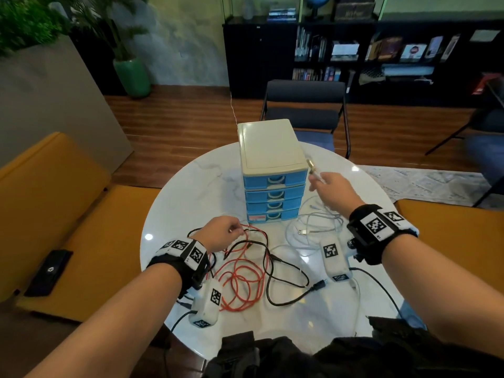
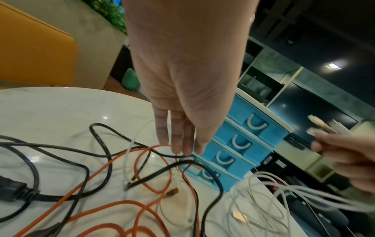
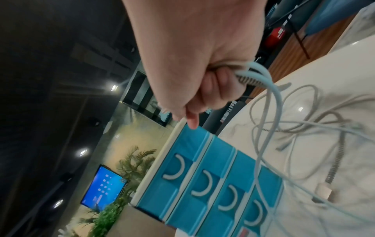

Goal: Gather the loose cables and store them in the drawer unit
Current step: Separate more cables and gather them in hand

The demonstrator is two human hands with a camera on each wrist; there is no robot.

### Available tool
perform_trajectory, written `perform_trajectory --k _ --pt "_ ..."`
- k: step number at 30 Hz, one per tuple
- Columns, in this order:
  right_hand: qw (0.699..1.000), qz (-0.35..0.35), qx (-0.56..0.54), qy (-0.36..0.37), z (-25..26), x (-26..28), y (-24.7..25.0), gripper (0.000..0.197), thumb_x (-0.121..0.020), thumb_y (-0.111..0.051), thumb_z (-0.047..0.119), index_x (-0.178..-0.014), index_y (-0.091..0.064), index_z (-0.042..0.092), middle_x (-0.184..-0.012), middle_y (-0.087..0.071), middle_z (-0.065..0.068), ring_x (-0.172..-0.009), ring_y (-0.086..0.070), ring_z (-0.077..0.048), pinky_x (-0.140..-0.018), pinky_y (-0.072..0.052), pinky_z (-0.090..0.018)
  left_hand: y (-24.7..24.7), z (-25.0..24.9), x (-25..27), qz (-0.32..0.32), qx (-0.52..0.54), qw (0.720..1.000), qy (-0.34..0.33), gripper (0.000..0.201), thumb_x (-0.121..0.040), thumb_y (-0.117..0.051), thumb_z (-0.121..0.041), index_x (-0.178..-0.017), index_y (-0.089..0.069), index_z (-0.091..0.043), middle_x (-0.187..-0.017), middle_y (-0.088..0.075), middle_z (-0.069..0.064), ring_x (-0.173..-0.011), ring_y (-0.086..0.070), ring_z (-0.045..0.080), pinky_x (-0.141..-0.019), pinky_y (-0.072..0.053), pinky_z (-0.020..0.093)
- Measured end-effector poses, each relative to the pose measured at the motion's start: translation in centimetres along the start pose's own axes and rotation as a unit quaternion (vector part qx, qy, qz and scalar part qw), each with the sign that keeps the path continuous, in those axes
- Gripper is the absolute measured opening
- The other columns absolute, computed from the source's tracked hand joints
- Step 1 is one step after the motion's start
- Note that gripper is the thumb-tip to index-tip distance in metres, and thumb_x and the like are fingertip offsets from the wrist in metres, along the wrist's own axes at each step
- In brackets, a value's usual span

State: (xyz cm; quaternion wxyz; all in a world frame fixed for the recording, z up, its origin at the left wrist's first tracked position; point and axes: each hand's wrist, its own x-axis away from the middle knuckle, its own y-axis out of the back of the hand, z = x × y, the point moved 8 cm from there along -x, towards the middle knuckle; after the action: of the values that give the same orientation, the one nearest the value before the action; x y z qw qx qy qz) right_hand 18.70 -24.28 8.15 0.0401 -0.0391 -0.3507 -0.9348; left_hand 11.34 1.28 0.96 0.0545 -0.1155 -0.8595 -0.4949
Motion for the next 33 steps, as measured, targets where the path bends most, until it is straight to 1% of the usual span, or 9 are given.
perform_trajectory --k 2,5,8,11,16,20,24,28,33 --pt "0.994 0.085 -0.065 -0.007 0.9 1.1 -2.1 0.035 -0.101 -0.046 0.036 -0.080 -0.059 0.011 -0.064 -0.048 -0.003 -0.050 -0.043 -0.015 -0.045 -0.035 -0.022 -1.6 -1.0 0.0 0.061 -0.016 0.998 -0.003 0.027 -0.096 -0.051 -0.034 -0.106 -0.067 -0.013 -0.100 -0.066 0.003 -0.086 -0.055 0.013 -0.076 -0.041 0.023" --pt "0.965 0.211 -0.150 -0.031 1.8 2.6 -5.5 0.036 -0.102 -0.045 0.037 -0.075 -0.051 0.014 -0.054 -0.038 0.002 -0.040 -0.032 -0.010 -0.039 -0.028 -0.020 -3.3 -2.6 0.2 0.143 -0.025 0.989 -0.010 0.034 -0.097 -0.047 -0.038 -0.095 -0.068 -0.011 -0.080 -0.063 -0.001 -0.068 -0.056 0.009 -0.063 -0.043 0.021" --pt "0.937 0.306 -0.141 -0.096 1.1 4.6 -8.9 0.038 -0.104 -0.040 0.034 -0.079 -0.055 0.010 -0.051 -0.050 -0.001 -0.037 -0.043 -0.010 -0.037 -0.035 -0.018 -2.5 -3.6 -0.5 0.089 0.059 0.994 0.019 0.033 -0.100 -0.042 -0.031 -0.078 -0.060 -0.014 -0.072 -0.059 0.002 -0.059 -0.056 0.015 -0.059 -0.047 0.024" --pt "0.897 0.368 -0.164 -0.183 -0.1 7.1 -11.8 0.043 -0.106 -0.032 0.034 -0.095 -0.056 0.000 -0.067 -0.070 -0.012 -0.051 -0.067 -0.016 -0.047 -0.054 -0.024 -0.9 -4.7 -0.5 0.044 0.255 0.965 0.050 0.030 -0.102 -0.038 -0.024 -0.079 -0.052 -0.011 -0.069 -0.056 0.005 -0.053 -0.054 0.015 -0.057 -0.049 0.025" --pt "0.826 0.262 -0.436 -0.243 0.1 5.0 -11.8 0.041 -0.107 -0.030 0.030 -0.108 -0.055 -0.002 -0.081 -0.073 -0.017 -0.069 -0.074 -0.022 -0.060 -0.061 -0.032 -1.6 -6.6 1.8 0.269 0.327 0.905 -0.034 0.023 -0.101 -0.043 -0.021 -0.083 -0.057 -0.014 -0.074 -0.061 0.000 -0.059 -0.050 0.010 -0.058 -0.044 0.016" --pt "0.772 0.271 -0.509 -0.268 1.3 4.8 -11.1 0.046 -0.107 -0.026 0.028 -0.100 -0.057 -0.006 -0.079 -0.074 -0.019 -0.067 -0.075 -0.025 -0.054 -0.061 -0.036 -2.5 -5.6 2.6 0.323 0.328 0.887 -0.037 0.020 -0.099 -0.047 -0.012 -0.083 -0.059 -0.014 -0.071 -0.066 -0.004 -0.062 -0.053 0.009 -0.060 -0.046 0.014" --pt "0.751 0.245 -0.543 -0.284 1.3 4.8 -10.9 0.047 -0.107 -0.028 0.026 -0.089 -0.056 -0.007 -0.066 -0.071 -0.020 -0.056 -0.072 -0.025 -0.047 -0.059 -0.037 -2.6 -5.1 3.6 0.386 0.312 0.868 -0.021 0.022 -0.098 -0.045 -0.004 -0.083 -0.059 -0.011 -0.071 -0.069 -0.005 -0.062 -0.054 0.008 -0.062 -0.046 0.015" --pt "0.726 0.165 -0.589 -0.315 -1.1 3.1 -9.9 0.042 -0.107 -0.029 0.027 -0.084 -0.053 0.001 -0.049 -0.061 -0.010 -0.039 -0.062 -0.019 -0.040 -0.054 -0.029 -3.7 -3.4 5.3 0.465 0.214 0.859 -0.007 0.019 -0.096 -0.050 -0.003 -0.084 -0.062 -0.012 -0.075 -0.072 -0.004 -0.067 -0.061 0.006 -0.070 -0.048 0.019" --pt "0.755 0.144 -0.573 -0.283 -1.8 2.5 -9.0 0.038 -0.106 -0.033 0.033 -0.082 -0.052 0.011 -0.061 -0.054 -0.003 -0.045 -0.060 -0.014 -0.049 -0.057 -0.031 -3.9 -2.0 4.8 0.434 0.152 0.887 0.025 0.014 -0.095 -0.056 -0.012 -0.083 -0.063 -0.015 -0.077 -0.071 -0.006 -0.071 -0.062 0.009 -0.077 -0.050 0.022"
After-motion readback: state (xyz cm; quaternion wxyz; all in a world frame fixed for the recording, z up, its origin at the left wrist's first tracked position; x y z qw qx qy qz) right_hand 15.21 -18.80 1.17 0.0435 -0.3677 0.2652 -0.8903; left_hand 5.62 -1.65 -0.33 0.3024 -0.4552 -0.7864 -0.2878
